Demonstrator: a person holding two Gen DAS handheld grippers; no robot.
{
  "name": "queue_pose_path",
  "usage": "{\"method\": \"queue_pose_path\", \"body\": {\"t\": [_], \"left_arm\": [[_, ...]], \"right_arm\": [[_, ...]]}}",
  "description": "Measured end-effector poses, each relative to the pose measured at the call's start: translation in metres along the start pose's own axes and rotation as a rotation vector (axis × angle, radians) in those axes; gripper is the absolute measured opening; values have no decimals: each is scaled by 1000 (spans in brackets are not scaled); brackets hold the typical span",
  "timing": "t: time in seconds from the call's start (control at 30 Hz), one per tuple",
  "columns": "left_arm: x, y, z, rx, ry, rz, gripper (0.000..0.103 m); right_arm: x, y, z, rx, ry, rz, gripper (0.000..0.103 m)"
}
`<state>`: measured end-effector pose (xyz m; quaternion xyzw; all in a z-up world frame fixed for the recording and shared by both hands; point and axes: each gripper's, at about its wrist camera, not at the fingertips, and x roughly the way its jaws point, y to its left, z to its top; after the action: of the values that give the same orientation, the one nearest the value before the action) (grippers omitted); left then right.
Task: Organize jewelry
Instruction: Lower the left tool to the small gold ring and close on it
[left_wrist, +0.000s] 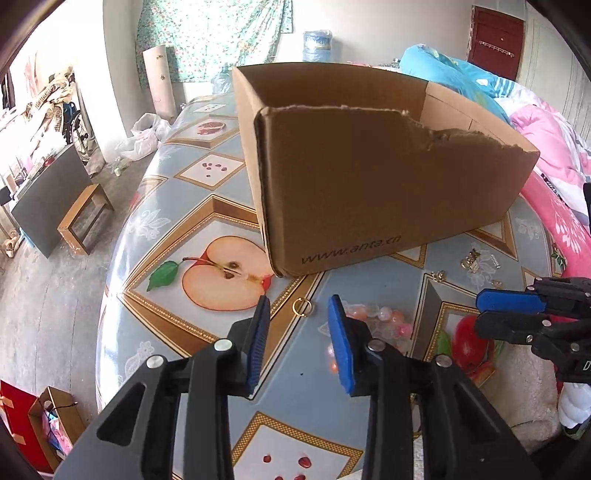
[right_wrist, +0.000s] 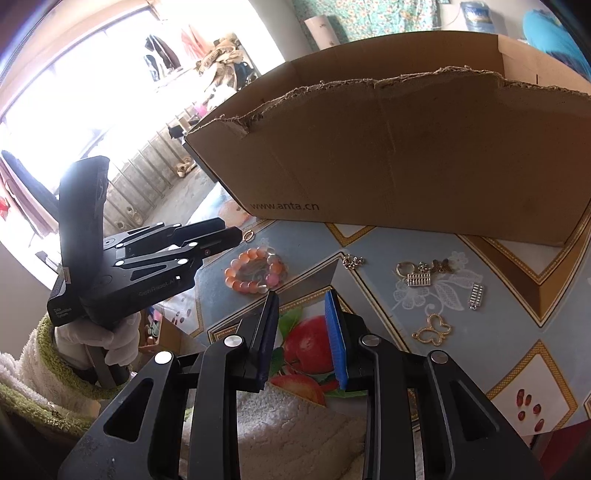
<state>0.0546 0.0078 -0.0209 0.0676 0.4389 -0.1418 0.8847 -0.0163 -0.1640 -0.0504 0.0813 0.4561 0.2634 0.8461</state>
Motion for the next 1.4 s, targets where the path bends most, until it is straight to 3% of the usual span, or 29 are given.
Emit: {"method": "queue_pose_path", "body": {"t": [0.17,0.3,0.67,1.0,1.4], "left_arm": [[12,1,2,17,32,-18,17],[16,-2,4,26,50,-30,16],[16,2,6,-125,54,-225,16],[9,-9,5,43,5,-51,16],[22,-4,8,130,23,-56,16]], "right_arm": [[5,-1,4,11,6,0,27],[7,-1,6,15,16,2,27],[10,5,9,16,20,2,27],[12,7,7,12,21,2,27],[17,7,10,18,28,-2,27]]}}
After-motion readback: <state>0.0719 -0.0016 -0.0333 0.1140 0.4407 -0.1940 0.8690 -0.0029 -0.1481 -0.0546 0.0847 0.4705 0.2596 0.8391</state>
